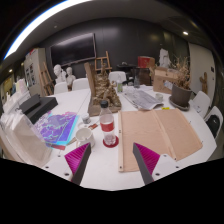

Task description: Pour water

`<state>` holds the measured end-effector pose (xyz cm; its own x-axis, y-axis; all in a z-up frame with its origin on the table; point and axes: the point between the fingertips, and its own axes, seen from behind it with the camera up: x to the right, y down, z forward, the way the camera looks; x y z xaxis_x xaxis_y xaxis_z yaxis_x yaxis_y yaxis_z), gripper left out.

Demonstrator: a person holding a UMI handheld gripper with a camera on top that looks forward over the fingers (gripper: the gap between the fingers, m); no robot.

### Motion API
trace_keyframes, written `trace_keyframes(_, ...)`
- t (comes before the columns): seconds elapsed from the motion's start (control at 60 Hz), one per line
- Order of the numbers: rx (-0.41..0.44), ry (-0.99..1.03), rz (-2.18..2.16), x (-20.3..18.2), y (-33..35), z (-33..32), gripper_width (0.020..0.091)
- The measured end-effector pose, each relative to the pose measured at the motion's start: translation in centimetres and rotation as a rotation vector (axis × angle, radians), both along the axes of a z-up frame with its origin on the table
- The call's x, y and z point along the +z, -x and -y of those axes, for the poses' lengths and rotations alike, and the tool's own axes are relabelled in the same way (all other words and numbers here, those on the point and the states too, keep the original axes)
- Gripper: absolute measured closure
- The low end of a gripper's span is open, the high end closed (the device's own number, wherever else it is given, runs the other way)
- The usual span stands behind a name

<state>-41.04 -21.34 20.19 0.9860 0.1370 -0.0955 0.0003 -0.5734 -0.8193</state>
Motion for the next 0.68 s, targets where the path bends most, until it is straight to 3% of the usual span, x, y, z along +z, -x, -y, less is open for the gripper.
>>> trace_keyframes(0.333,-0.047,-0.066,0.093,4.0,-3.5,6.5,0.0250)
trace_keyframes(0.683,-0.055,-0.045,0.121,3.0,-3.9,7.0,0.0250)
